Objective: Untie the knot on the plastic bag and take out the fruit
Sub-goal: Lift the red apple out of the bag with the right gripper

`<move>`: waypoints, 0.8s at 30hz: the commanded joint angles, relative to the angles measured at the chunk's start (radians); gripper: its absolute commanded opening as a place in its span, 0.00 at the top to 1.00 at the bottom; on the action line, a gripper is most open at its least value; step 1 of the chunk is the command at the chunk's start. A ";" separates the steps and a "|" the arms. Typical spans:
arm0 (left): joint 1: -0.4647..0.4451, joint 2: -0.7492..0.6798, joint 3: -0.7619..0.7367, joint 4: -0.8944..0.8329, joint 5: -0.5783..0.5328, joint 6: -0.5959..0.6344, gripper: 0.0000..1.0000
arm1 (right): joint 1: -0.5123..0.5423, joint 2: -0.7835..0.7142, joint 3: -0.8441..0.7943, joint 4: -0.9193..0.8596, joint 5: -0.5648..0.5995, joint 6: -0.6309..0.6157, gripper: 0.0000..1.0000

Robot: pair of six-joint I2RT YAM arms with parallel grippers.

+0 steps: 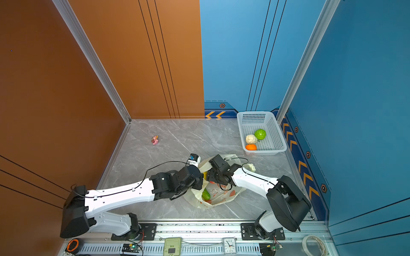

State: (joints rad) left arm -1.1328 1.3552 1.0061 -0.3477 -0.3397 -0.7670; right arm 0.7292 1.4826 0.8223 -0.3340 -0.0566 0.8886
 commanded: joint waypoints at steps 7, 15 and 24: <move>-0.003 0.021 0.017 -0.011 -0.018 0.000 1.00 | -0.001 0.012 0.011 -0.010 -0.010 0.011 0.52; 0.002 0.016 0.049 -0.014 -0.025 0.003 1.00 | 0.013 -0.174 0.003 -0.183 -0.083 -0.006 0.53; 0.017 0.016 0.055 -0.018 -0.026 0.015 1.00 | 0.012 -0.381 0.093 -0.417 -0.090 -0.022 0.53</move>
State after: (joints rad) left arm -1.1252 1.3716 1.0328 -0.3519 -0.3401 -0.7666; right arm 0.7410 1.1389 0.8536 -0.6319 -0.1322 0.8864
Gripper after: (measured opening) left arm 0.045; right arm 0.582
